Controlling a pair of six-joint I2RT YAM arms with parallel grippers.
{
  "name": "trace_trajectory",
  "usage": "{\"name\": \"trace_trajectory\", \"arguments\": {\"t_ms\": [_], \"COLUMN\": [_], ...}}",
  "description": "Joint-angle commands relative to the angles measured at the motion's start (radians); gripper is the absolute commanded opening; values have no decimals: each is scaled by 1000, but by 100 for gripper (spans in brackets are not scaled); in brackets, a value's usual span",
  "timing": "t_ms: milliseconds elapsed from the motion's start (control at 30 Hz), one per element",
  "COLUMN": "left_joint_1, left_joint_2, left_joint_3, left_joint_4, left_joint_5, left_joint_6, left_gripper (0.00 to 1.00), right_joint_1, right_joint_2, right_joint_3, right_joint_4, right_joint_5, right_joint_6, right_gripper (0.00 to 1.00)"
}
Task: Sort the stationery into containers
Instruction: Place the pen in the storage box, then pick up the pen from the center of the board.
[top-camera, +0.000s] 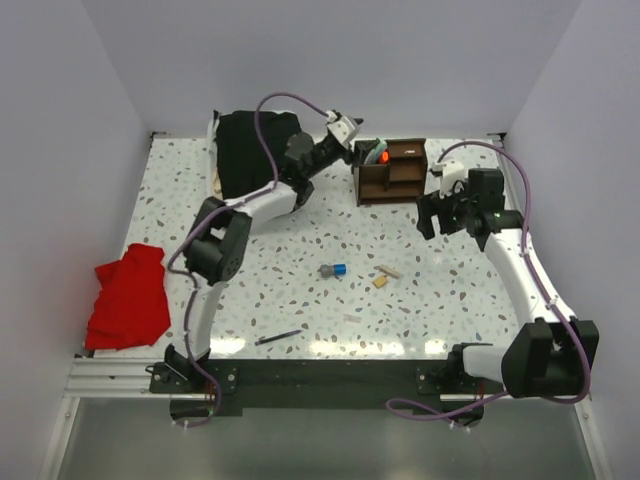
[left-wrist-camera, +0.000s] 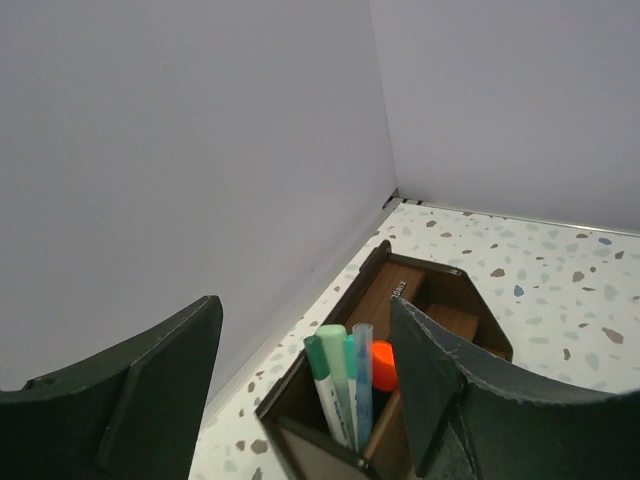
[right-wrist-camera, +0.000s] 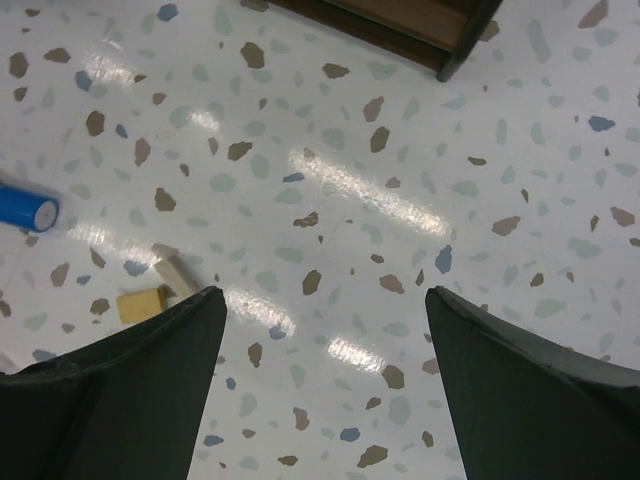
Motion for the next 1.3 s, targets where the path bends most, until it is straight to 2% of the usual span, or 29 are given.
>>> {"name": "trace_trajectory", "arguments": {"t_ms": [0,33,100,133,233,300,367,400,467,600,733,967,1267], "left_joint_1": [57,57,57,57,56,56,49,49,51,51,51,51,51], "left_joint_2": [-397,-450,-598,-641,-780,-866,-920,-932,-974,-1037,-1043,-1041,-1034], "left_joint_3": [-187,-289,-382,-455,-586,-663,-698,-726,-760,-858,-876,-875,-861], "left_joint_4": [-10,-89,-192,-317,-548,-624,-734,-798,-858,-944,-1001,-1006,-1004], "left_joint_5": [64,60,60,61,35,-24,-127,-199,-247,-267,-318,-336,-329], "left_joint_6": [58,104,152,193,276,256,222,187,158,176,201,218,227], "left_gripper": [74,75,77,77,80,84,100,100,100,100,100,100,100], "right_joint_1": [36,44,71,83,142,185,209,217,235,255,298,372,383], "right_joint_2": [-24,-26,-26,-17,8,16,32,46,89,167,244,329,391], "right_joint_3": [26,20,2,-3,-24,-41,-49,-49,-44,-30,-23,-1,5], "right_joint_4": [-107,-124,-176,-190,-205,-187,-173,-170,-170,-165,-156,-96,-36], "right_joint_5": [-143,-153,-169,-164,-129,-88,-66,-39,-12,17,29,52,83], "right_joint_6": [-193,-228,-314,-336,-374,-379,-374,-376,-373,-348,-350,-289,-249], "right_gripper": [84,84,84,83,83,83,84,82,81,74,71,67,59]}}
